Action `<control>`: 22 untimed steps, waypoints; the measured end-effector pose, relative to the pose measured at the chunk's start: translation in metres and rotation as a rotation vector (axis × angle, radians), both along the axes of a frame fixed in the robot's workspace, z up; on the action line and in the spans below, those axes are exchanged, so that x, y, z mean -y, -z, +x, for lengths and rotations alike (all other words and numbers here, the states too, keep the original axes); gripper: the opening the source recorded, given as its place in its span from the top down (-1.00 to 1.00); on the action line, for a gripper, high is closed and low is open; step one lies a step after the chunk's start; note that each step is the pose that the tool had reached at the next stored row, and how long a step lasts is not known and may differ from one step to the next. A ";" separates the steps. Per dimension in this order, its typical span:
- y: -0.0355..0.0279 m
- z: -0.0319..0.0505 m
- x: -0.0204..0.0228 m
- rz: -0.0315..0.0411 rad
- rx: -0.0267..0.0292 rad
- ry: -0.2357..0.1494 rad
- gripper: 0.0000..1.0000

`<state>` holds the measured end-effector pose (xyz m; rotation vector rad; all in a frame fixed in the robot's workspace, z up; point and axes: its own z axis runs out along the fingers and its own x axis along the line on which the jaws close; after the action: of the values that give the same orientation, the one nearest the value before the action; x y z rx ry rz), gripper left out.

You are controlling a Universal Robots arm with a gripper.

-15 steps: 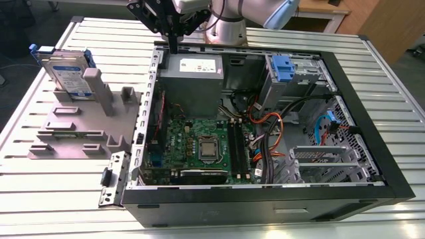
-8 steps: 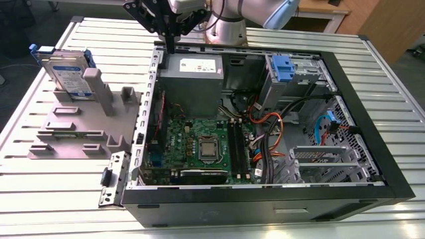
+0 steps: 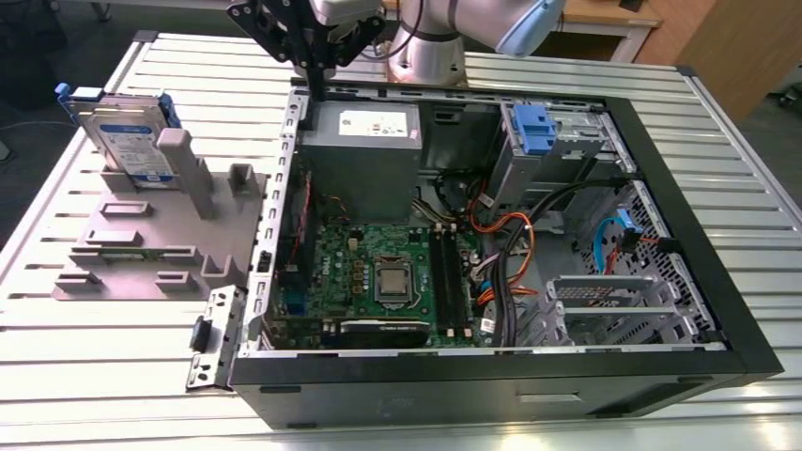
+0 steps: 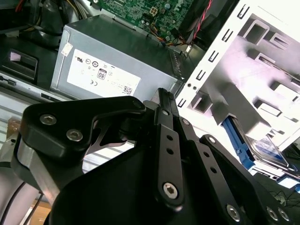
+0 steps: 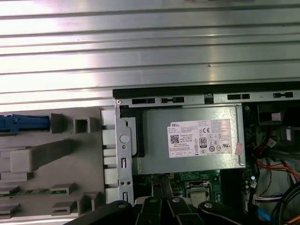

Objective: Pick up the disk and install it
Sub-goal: 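Reach for the disk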

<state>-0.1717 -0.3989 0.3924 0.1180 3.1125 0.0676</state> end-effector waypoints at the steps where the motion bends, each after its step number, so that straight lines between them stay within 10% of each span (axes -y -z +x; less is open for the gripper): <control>1: 0.0000 -0.0006 0.0000 0.0000 0.0000 0.000 0.79; 22: 0.0001 -0.0099 -0.0045 0.0001 0.0000 0.000 0.79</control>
<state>-0.1816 -0.3944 0.3923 0.1180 3.1124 0.0677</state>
